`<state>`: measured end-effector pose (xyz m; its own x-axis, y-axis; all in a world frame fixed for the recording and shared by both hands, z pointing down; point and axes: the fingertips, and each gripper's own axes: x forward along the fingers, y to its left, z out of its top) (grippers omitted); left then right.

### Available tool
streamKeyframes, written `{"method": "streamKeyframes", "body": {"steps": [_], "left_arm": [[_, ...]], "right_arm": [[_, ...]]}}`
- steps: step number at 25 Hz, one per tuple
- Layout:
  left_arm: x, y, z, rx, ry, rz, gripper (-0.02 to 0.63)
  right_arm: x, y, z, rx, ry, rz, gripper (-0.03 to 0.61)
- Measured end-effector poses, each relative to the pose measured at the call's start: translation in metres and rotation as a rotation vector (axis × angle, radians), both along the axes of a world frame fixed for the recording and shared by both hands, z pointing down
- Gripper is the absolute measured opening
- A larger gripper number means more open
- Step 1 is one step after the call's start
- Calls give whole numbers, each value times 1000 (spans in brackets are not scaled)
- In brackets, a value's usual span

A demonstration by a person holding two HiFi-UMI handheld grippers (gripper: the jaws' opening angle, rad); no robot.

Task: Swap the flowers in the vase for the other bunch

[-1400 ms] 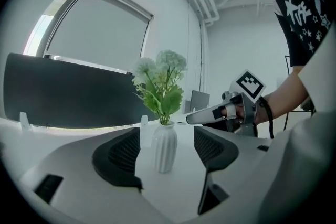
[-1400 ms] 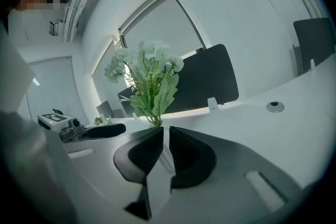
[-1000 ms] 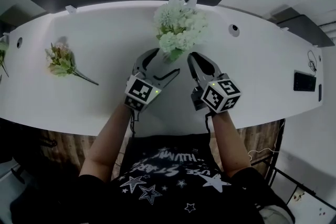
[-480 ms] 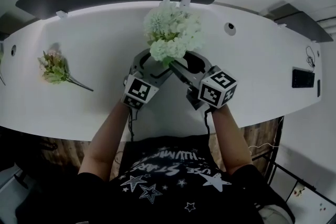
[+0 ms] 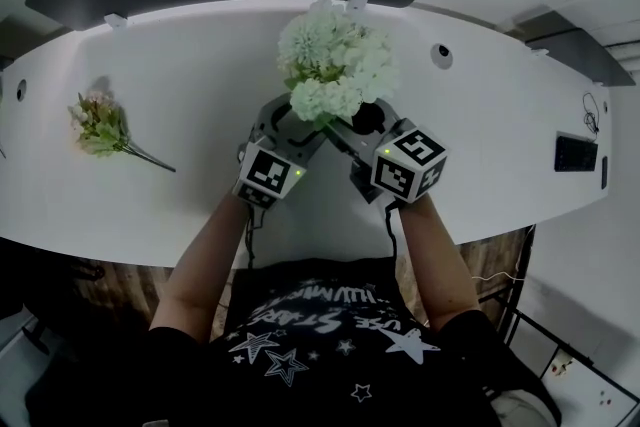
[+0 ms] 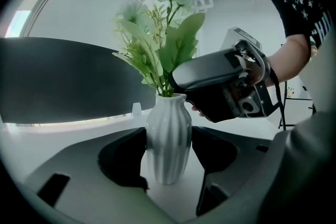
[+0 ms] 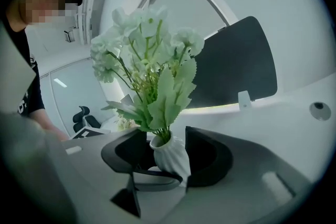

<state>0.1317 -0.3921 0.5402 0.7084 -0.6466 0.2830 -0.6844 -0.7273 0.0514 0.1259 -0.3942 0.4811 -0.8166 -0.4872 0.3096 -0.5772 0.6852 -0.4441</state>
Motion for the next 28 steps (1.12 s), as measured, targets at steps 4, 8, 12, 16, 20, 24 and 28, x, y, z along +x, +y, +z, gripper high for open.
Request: {"method": "streamKeyframes", "body": {"steps": [4, 8, 12, 16, 20, 24, 28], "left_arm": [[-1, 1, 5, -5, -10, 4, 282], [-1, 0, 4, 0, -3, 0, 282], [-2, 1, 4, 1, -5, 0, 282], [-2, 2, 5, -7, -10, -2, 282], [-4, 1, 7, 5, -5, 2, 282], [1, 0, 1, -3, -11, 3, 282], [8, 0, -4, -6, -18, 0, 282]], "right_arm": [[-3, -2, -1, 24, 17, 5, 207], [-5, -2, -4, 59, 35, 5, 118], [-2, -3, -5, 69, 58, 20, 90], [2, -2, -12, 91, 44, 45, 69], [1, -7, -30, 105, -22, 88, 66], [12, -12, -62, 115, -102, 136, 64], [28, -16, -100, 161, -153, 156, 64]]}}
